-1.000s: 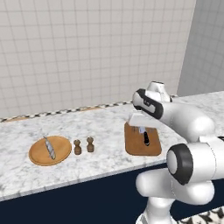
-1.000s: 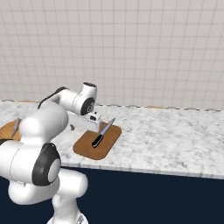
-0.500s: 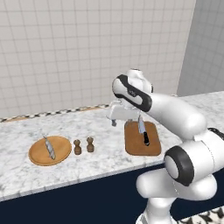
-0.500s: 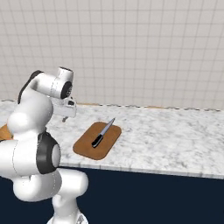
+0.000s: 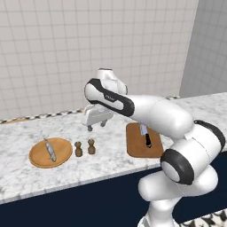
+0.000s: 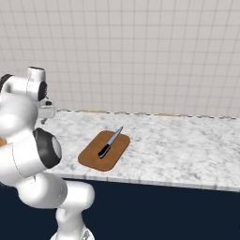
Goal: Pick up the knife from the drawer and place it on the cutting board. Then place the meat from the plate to the cutting board.
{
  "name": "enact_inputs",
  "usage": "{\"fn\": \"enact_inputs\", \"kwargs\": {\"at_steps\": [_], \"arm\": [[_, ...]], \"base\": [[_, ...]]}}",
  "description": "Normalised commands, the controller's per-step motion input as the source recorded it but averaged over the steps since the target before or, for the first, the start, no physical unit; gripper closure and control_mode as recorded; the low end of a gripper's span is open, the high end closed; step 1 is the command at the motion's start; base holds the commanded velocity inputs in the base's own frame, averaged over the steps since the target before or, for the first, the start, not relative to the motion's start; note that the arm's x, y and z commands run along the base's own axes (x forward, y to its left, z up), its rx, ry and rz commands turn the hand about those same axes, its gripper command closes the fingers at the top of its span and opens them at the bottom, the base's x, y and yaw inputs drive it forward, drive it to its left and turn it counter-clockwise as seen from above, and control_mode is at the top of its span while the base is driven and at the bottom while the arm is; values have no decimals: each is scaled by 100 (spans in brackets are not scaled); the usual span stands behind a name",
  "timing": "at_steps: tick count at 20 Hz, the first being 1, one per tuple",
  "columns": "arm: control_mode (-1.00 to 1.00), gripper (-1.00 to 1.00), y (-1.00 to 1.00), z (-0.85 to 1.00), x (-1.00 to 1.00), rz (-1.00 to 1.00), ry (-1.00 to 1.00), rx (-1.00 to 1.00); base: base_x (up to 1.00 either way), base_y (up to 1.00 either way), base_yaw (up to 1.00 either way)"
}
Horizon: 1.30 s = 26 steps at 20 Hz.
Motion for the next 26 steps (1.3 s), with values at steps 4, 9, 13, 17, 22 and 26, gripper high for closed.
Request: {"fn": "enact_inputs", "kwargs": {"at_steps": [4, 9, 13, 17, 22, 26], "arm": [[-100, -100, 100, 0, -5, 17, -22, -2], [-100, -100, 94, -1, 7, 11, -12, -3], [-100, -100, 75, -33, 18, 2, 2, 1], [-100, -100, 79, -32, 10, 0, -2, -8], [-100, -100, 32, -32, 19, -6, -12, -20], [-100, -100, 0, -20, 40, -19, -2, -20]], "base": [[0, 0, 0], [0, 0, 0], [0, 0, 0], [0, 0, 0], [0, 0, 0], [0, 0, 0]]}}
